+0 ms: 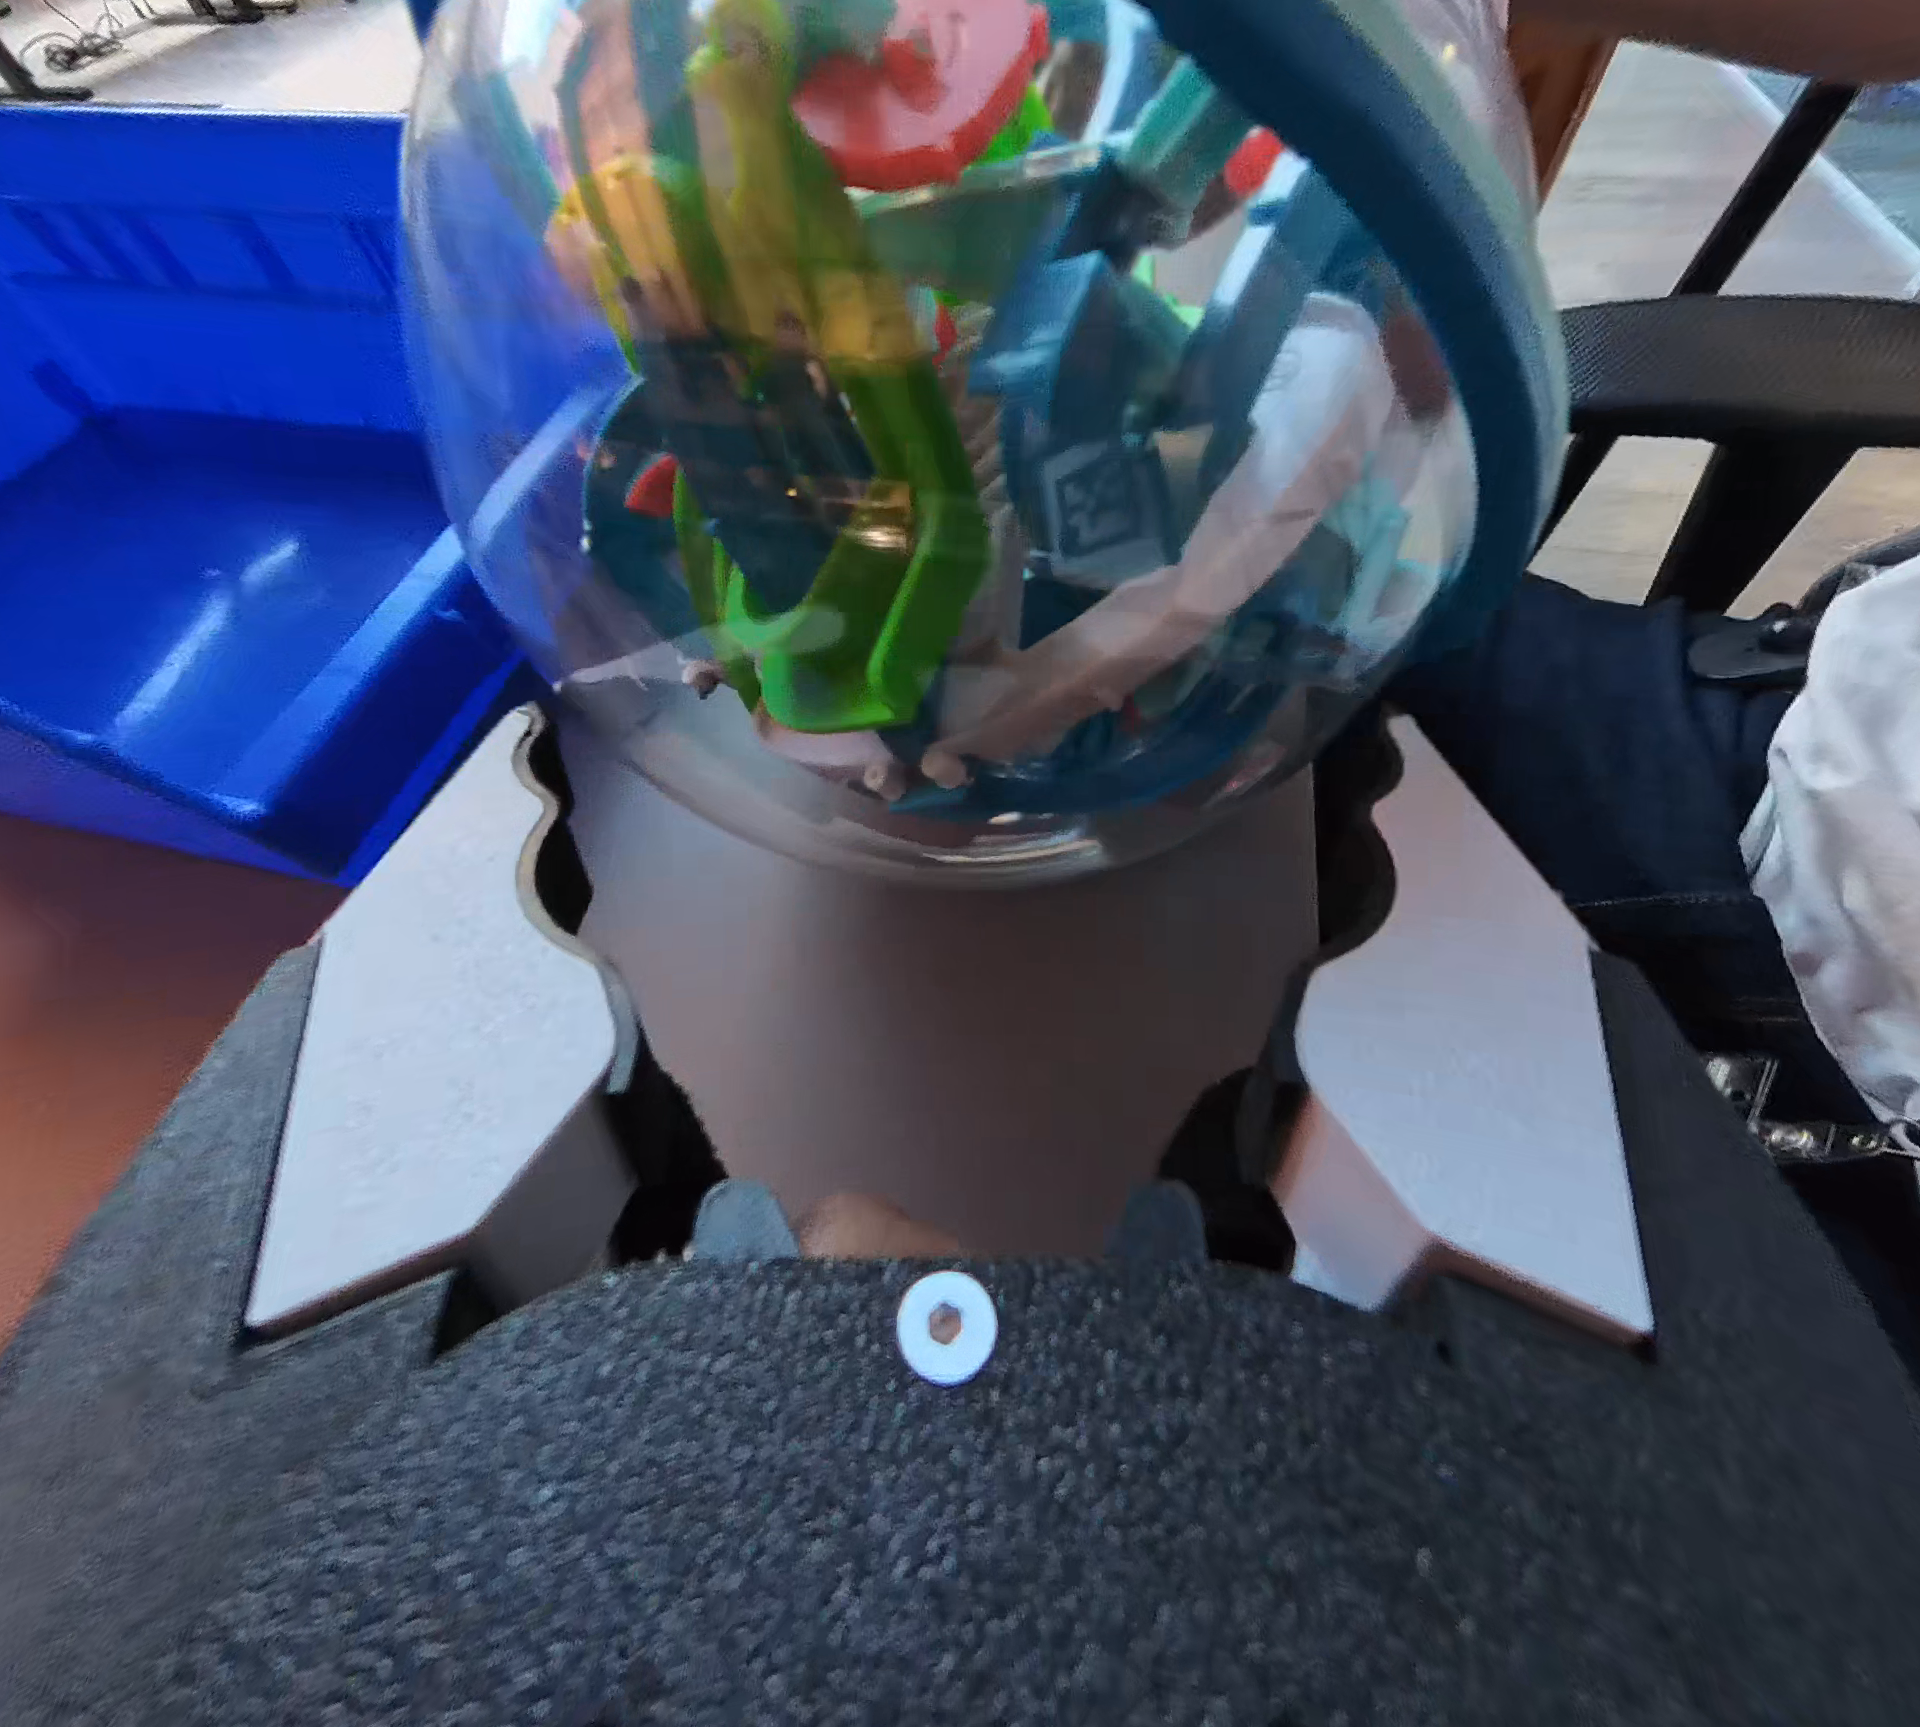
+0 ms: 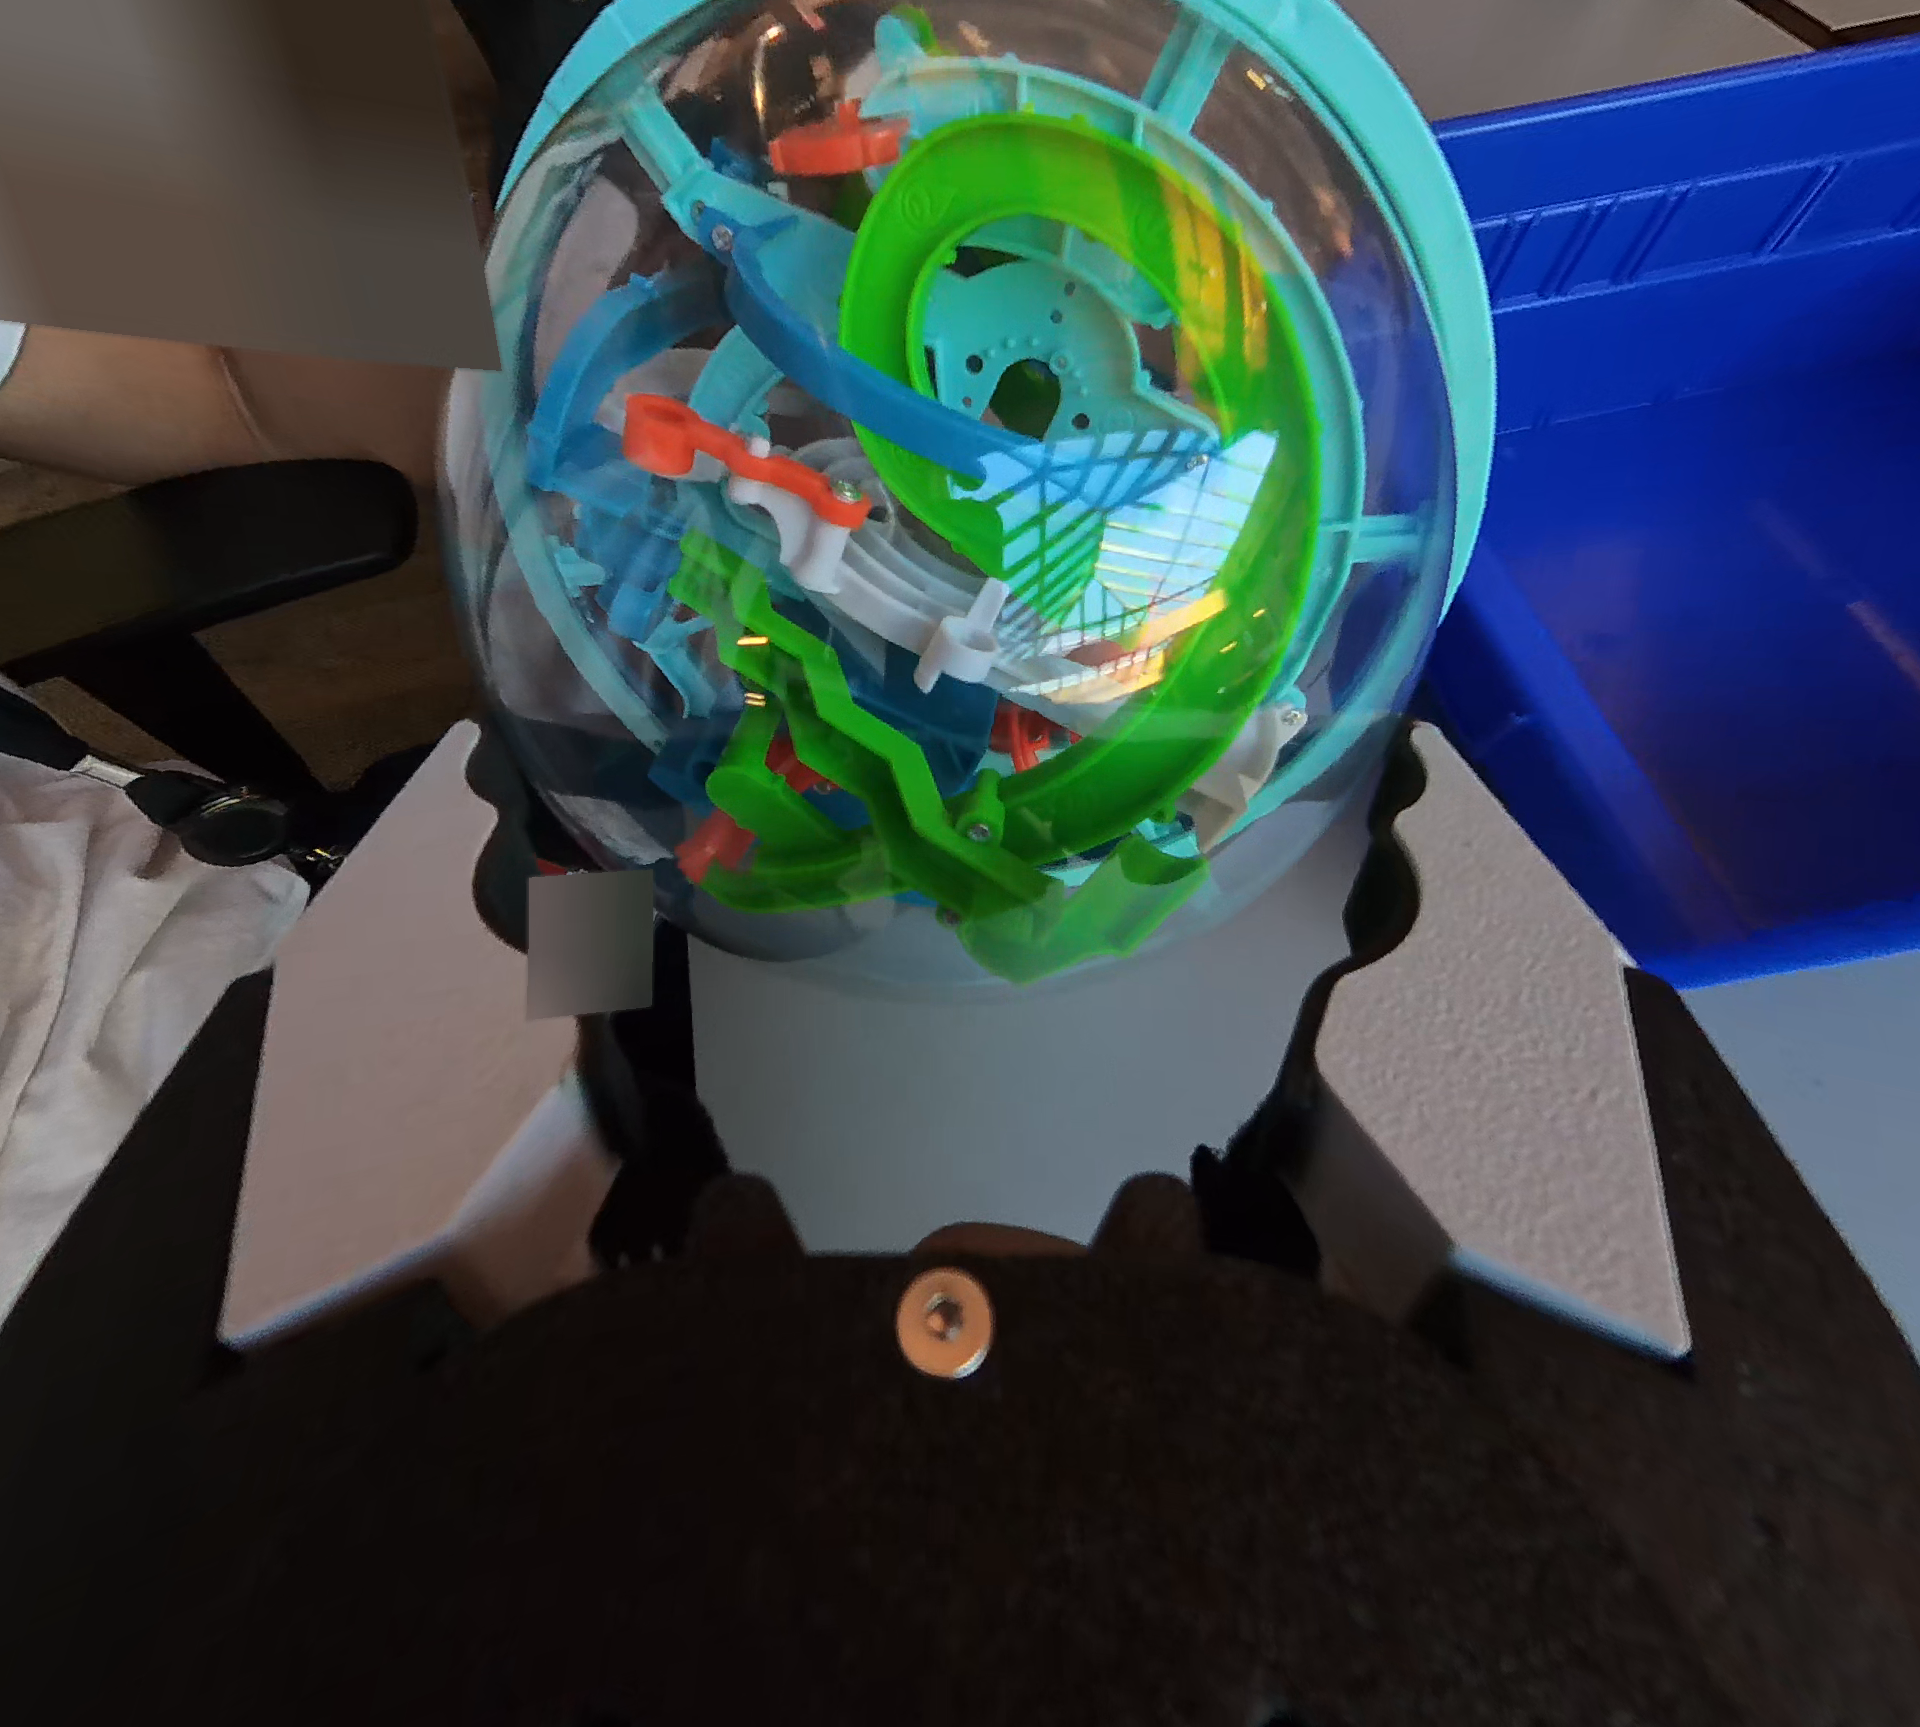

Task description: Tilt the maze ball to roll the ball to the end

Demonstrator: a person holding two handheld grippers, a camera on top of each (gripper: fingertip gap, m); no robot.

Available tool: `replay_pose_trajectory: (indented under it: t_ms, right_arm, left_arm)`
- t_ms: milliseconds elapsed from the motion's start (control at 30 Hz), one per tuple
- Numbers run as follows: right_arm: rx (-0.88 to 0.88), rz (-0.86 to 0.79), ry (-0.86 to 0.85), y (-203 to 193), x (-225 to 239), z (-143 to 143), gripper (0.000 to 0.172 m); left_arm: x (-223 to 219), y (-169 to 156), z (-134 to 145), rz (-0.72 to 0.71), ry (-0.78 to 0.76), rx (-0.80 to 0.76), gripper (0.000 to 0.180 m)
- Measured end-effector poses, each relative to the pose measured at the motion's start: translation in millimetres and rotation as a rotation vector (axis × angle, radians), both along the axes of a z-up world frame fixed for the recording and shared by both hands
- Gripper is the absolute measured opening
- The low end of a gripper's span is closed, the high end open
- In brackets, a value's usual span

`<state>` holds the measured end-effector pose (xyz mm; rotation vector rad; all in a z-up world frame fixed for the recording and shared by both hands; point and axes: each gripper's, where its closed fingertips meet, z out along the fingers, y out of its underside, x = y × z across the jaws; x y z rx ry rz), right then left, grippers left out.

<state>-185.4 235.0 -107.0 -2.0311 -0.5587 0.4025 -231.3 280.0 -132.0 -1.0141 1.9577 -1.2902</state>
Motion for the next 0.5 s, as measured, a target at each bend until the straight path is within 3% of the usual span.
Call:
replay_pose_trajectory:
  t_ms: [233, 400, 500]
  right_arm:
    - [-0.038, -0.022, 0.004, -3.8, 3.3, 5.2, 0.153]
    - [0.004, -0.050, 0.029, -0.5, 4.5, 50.5, 0.153]
    - [-0.003, -0.108, -0.051, 16.1, 0.4, 75.6, 0.154]
  left_arm:
    - [1.1, -0.1, 1.5, -0.010, -0.014, -0.018, 0.137]
    - [1.7, -0.5, 1.5, -0.009, -0.017, -0.012, 0.137]
    - [2.2, -0.8, 1.6, -0.004, -0.018, -0.007, 0.137]
